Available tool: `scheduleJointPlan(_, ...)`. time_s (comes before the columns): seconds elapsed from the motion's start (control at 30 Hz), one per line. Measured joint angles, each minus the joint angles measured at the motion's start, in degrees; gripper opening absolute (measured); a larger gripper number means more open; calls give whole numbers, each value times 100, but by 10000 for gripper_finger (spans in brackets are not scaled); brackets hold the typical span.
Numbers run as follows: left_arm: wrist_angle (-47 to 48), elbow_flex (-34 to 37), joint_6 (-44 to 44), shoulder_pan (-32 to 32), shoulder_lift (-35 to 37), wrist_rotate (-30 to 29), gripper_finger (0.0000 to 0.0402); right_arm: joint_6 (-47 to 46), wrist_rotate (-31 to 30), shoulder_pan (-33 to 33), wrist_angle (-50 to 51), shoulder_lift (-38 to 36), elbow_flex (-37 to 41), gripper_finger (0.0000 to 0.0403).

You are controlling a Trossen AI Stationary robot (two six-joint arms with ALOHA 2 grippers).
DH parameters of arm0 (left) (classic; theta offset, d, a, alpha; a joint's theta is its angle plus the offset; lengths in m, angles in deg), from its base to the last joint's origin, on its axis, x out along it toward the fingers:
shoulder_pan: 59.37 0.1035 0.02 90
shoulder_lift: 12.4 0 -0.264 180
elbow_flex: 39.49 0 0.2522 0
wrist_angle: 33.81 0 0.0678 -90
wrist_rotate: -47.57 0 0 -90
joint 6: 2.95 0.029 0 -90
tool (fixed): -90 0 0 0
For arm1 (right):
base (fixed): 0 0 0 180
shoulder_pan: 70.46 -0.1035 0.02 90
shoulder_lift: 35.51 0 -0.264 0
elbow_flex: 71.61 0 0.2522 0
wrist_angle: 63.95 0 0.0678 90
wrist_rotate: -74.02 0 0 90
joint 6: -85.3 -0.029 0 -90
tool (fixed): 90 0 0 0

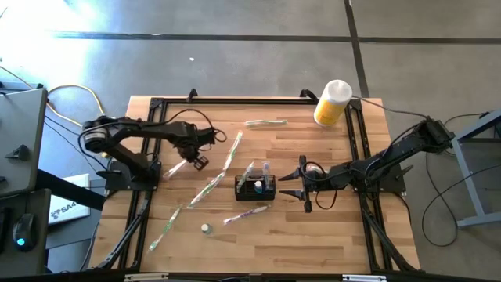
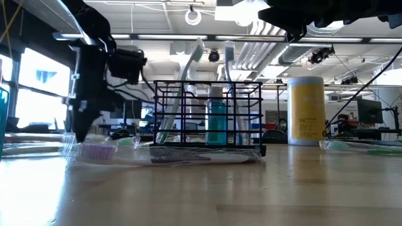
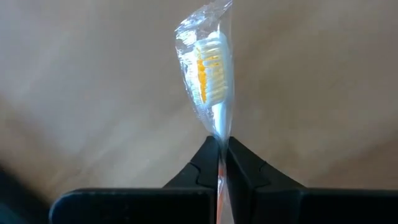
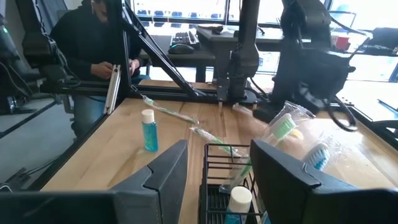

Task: Pick & Place toothbrushing station
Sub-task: Put the orange toothbrush into the black wire organizer

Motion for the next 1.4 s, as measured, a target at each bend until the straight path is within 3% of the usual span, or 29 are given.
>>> scheduleJointPlan(0.17, 872, -498, -305, -500, 650, -404, 3, 2, -2, -2, -10, 0, 0, 168)
scheduleJointPlan(0.3, 1040, -1054, -690, -1191, 1204, -737, 2, 120, 212, -4, -155, 0, 0, 168)
scheduleJointPlan(0.53, 944, -1564, -1659, -3452, 1753, -2011, 1, 406, 1533, -15, -584, 0, 0, 168)
scheduleJointPlan(0.67, -20, -1605, -1750, -4909, 1768, -3225, 1, 451, 1826, -15, -843, 0, 2, 168)
scheduleJointPlan(0.9, -2891, -1603, 523, -6485, 1324, -4192, 0, 803, 1816, -13, -1183, 0, 2, 168)
scheduleJointPlan(1.13, -4973, -1603, 2470, -6511, 708, -4167, 0, 1631, 1540, -227, -1515, 0, -56, 192)
scheduleJointPlan(1.3, -5442, -1598, 2718, -5955, 344, -3383, 0, 1768, 1237, -462, -1530, 64, -200, 255)
scheduleJointPlan(1.4, -5913, -1601, 3067, -5549, 130, -2536, 0, 1717, 1240, -534, -1488, 211, -316, 292)
